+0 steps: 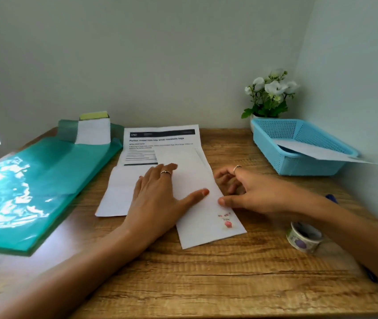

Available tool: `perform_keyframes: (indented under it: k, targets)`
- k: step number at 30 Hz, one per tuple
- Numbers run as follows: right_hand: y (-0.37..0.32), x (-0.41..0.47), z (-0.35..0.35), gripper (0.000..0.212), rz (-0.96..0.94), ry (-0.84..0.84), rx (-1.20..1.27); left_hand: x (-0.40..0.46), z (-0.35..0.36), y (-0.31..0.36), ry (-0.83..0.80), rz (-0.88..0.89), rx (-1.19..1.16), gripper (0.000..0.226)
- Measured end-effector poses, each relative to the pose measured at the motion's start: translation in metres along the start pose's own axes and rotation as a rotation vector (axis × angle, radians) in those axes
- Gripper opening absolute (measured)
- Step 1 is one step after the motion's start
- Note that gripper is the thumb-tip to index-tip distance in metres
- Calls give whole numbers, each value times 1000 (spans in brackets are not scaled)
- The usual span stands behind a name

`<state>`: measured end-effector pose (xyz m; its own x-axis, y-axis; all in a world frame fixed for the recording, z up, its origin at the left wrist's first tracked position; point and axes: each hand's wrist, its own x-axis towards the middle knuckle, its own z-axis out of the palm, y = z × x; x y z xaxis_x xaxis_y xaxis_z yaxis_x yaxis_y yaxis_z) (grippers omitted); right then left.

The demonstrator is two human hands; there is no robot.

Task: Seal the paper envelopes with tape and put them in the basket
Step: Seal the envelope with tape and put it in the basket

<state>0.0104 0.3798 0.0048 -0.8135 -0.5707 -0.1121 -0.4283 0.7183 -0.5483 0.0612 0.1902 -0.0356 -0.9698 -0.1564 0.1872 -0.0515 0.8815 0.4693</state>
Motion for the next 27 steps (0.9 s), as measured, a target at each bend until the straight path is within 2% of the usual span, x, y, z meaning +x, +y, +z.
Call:
perform_keyframes:
  k: [3,6,11,15,18,21,23,25,27]
  targets:
    - [-6,4,-3,48,77,2,97,3,3,-6,-46,-147,101,93]
    - [-7,7,-3,45,112,13,151,3,6,-1,-105,-125,128,90]
    - [-5,3,-1,40,132,18,265,5,8,10,-82,-110,40,87]
    - [-4,-4,0,37,134,15,370,6,3,18,15,-95,-208,71]
    - [-4,-6,1,37,141,23,427,3,-4,25,50,-99,-458,52]
    - [-4,-8,2,37,147,24,459,2,-5,23,74,-130,-625,44]
    - [-4,-9,2,44,146,35,496,3,-7,20,91,-144,-694,43]
    - [-4,-10,2,58,150,71,607,3,-9,18,121,-145,-751,43]
    - [-7,-13,2,63,158,111,744,4,-13,18,164,-150,-807,42]
